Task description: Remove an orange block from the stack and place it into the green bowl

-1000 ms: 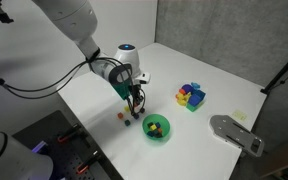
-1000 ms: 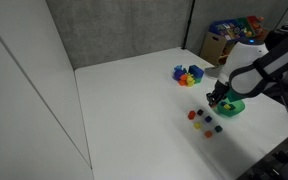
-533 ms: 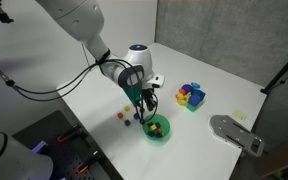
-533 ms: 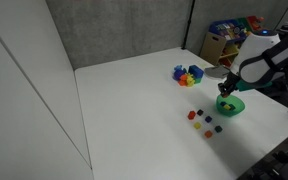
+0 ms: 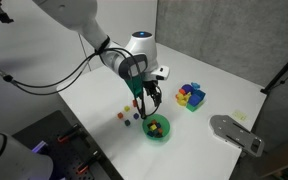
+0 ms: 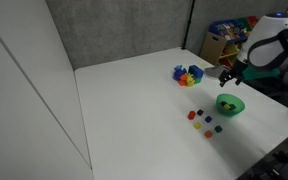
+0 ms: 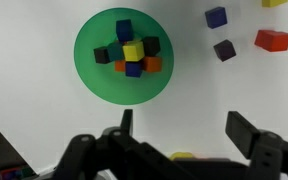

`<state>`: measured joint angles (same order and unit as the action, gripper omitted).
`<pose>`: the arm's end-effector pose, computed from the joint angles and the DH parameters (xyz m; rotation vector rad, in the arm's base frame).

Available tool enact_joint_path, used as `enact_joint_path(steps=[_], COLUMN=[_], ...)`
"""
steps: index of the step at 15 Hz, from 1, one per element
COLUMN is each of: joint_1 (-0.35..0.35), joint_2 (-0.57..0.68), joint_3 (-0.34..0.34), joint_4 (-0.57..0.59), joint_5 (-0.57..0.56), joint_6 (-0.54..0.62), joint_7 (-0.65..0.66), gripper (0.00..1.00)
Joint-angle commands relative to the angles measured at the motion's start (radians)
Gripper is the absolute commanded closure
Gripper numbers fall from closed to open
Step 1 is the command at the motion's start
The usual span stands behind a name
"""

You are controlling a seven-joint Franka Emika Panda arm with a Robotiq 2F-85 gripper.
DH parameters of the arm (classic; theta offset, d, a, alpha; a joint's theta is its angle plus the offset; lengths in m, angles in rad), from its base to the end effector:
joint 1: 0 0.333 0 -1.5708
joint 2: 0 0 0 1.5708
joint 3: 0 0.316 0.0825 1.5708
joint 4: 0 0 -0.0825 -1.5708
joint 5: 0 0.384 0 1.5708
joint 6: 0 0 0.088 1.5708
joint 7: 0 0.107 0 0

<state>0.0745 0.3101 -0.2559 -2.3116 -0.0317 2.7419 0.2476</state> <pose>0.5297 -0.0979 0.2261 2.9927 -0.5815 0.2016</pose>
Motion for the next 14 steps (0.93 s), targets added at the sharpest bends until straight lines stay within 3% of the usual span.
enact_joint_path(steps=[1, 10, 14], joint_1=[-0.055, -0.064, -0.069], joint_2=[-0.120, -0.318, -0.438], joint_3=[0.078, 0.160, 0.182], joint_4=[-0.029, 0.047, 0.086], joint_5=[0.019, -0.056, -0.058], joint_6=[-0.136, -0.651, -0.812], joint_7=[-0.072, -0.108, -0.171], gripper=[0.00, 0.00, 0.00])
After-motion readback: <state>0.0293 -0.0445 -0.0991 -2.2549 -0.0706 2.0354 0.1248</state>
